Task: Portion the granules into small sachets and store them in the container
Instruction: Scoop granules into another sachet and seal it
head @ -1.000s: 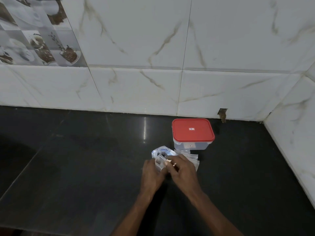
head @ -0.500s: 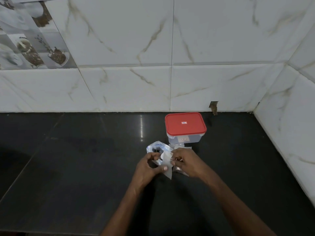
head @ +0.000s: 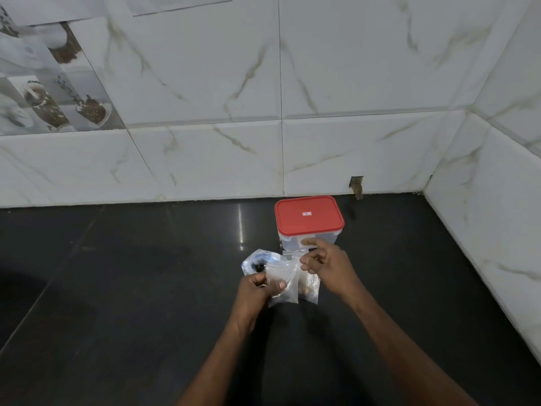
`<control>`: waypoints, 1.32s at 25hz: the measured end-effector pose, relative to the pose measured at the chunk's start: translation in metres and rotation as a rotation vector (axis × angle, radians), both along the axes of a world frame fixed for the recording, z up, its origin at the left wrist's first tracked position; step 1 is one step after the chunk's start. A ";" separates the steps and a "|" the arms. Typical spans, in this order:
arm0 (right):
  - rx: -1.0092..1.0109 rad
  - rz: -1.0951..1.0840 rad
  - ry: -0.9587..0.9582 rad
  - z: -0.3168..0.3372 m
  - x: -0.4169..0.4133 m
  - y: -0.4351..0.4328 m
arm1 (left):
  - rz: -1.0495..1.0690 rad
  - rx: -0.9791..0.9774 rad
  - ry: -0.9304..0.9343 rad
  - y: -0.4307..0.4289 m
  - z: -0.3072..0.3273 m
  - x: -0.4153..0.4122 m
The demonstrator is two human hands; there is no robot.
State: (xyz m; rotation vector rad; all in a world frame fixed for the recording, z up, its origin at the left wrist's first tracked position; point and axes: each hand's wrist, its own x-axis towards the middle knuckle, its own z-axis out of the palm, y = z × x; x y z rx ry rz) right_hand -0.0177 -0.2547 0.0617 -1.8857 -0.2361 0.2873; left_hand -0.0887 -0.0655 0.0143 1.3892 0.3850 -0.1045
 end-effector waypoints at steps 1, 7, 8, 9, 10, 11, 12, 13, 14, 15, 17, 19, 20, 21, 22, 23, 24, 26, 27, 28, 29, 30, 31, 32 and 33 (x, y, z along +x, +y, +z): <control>0.052 0.011 0.072 -0.003 -0.003 0.000 | 0.018 -0.049 0.004 -0.002 0.001 0.000; 0.206 -0.163 0.179 -0.026 -0.020 0.004 | 0.022 -0.169 0.032 -0.021 0.000 -0.001; 0.214 -0.164 0.184 -0.026 -0.020 0.002 | 0.046 -0.175 0.012 -0.023 -0.001 -0.001; 0.219 -0.146 0.191 -0.026 -0.021 0.001 | 0.072 -0.178 -0.014 -0.024 -0.002 -0.001; 0.219 -0.139 0.193 -0.025 -0.021 -0.001 | 0.097 -0.171 -0.030 -0.026 -0.002 0.000; 0.231 -0.149 0.196 -0.024 -0.022 -0.001 | 0.110 -0.169 -0.037 -0.027 -0.001 0.001; 0.245 -0.171 0.201 -0.023 -0.022 -0.001 | 0.118 -0.168 -0.037 -0.028 0.000 0.002; 0.267 -0.187 0.207 -0.022 -0.021 -0.002 | 0.116 -0.166 -0.033 -0.030 0.001 0.002; 0.290 -0.182 0.212 -0.020 -0.021 -0.001 | 0.111 -0.154 -0.022 -0.032 0.002 0.002; 0.312 -0.158 0.220 -0.019 -0.021 -0.002 | 0.105 -0.136 -0.010 -0.034 0.003 0.003; 0.334 -0.116 0.245 -0.020 -0.020 -0.003 | 0.096 -0.112 0.011 -0.038 0.005 0.004; 0.329 -0.134 0.253 -0.021 -0.018 -0.003 | 0.108 -0.114 0.028 -0.041 0.006 0.006; 0.326 -0.150 0.255 -0.021 -0.017 -0.004 | 0.126 -0.124 0.035 -0.043 0.007 0.007; 0.324 -0.159 0.263 -0.021 -0.016 -0.005 | 0.139 -0.136 0.042 -0.044 0.007 0.007; 0.321 -0.152 0.271 -0.022 -0.015 -0.006 | 0.146 -0.137 0.050 -0.046 0.006 0.007; 0.317 -0.132 0.282 -0.023 -0.015 -0.008 | 0.145 -0.132 0.056 -0.048 0.005 0.007; 0.314 -0.106 0.295 -0.023 -0.015 -0.009 | 0.143 -0.131 0.058 -0.050 0.004 0.006; 0.314 -0.081 0.314 -0.024 -0.016 -0.010 | 0.140 -0.133 0.074 -0.054 0.005 0.006; 0.317 -0.085 0.321 -0.025 -0.016 -0.010 | 0.139 -0.132 0.085 -0.055 0.005 0.006; 0.318 -0.089 0.327 -0.026 -0.015 -0.010 | 0.137 -0.131 0.093 -0.055 0.005 0.007; 0.314 -0.091 0.332 -0.027 -0.015 -0.010 | 0.130 -0.125 0.101 -0.055 0.006 0.007; 0.305 -0.091 0.332 -0.027 -0.014 -0.010 | 0.122 -0.116 0.111 -0.054 0.007 0.007; 0.295 -0.093 0.334 -0.028 -0.014 -0.009 | 0.109 -0.110 0.118 -0.054 0.007 0.007; 0.287 -0.097 0.339 -0.029 -0.013 -0.008 | 0.100 -0.107 0.122 -0.053 0.008 0.008; 0.285 -0.099 0.347 -0.029 -0.013 -0.007 | 0.095 -0.098 0.127 -0.051 0.009 0.009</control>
